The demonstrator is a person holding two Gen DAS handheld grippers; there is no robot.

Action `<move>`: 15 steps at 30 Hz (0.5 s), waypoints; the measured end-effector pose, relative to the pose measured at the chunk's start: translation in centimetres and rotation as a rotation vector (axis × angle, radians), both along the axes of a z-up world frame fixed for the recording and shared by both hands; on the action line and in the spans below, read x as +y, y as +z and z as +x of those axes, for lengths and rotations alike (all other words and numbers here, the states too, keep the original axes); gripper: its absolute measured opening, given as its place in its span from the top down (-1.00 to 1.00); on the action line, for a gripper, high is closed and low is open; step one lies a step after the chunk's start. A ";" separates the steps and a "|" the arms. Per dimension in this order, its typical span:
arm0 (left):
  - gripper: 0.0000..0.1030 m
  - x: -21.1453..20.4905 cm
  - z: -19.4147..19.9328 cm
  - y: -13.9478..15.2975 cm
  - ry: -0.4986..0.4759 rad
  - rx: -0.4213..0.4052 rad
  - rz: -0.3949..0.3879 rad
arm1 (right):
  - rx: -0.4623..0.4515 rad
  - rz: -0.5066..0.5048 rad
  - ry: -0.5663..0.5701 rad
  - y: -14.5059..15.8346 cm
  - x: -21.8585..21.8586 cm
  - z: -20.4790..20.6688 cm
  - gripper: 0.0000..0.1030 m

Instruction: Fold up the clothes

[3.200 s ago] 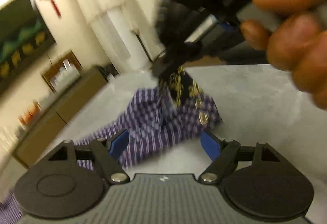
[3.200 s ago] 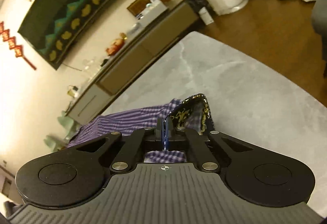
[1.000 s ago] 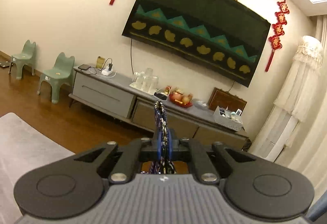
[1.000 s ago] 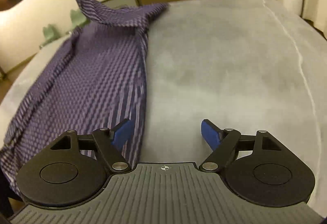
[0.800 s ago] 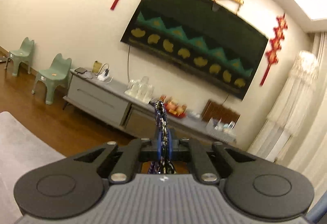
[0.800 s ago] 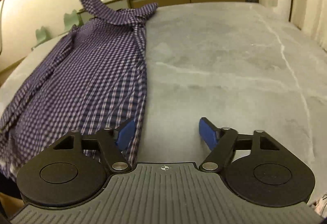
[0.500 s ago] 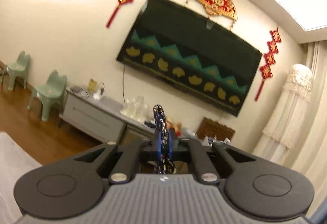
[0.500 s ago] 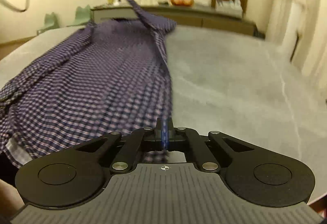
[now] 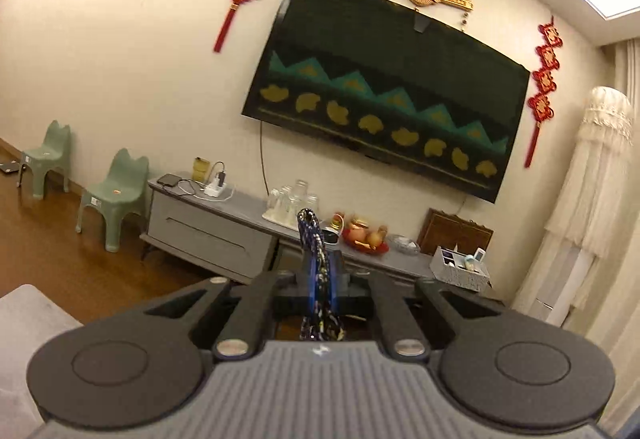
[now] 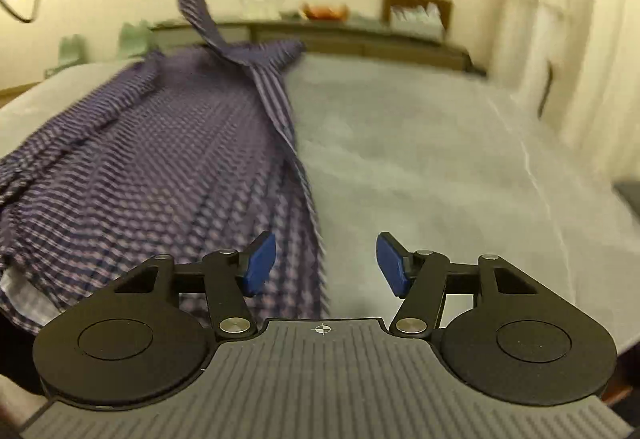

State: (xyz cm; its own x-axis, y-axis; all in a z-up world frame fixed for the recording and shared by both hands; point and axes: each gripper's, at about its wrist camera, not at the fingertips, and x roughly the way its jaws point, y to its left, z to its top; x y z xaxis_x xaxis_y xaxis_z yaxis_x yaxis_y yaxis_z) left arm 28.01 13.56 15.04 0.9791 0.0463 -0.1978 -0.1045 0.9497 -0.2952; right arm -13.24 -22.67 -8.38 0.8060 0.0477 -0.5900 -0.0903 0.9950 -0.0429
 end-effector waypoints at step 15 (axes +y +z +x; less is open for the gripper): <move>0.87 0.3 0.3 4.9 -0.052 -0.109 0.030 | -0.120 -0.327 0.295 3.4 9.8 -2.3 1.00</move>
State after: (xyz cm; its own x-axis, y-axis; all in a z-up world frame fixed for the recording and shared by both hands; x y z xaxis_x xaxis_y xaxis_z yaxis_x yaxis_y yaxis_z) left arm 28.34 13.83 19.93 0.9960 -0.0010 -0.0889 -0.0235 0.9616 -0.2734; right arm -15.59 -12.86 -5.00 0.8492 0.1125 -0.5159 -0.3433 0.8600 -0.3776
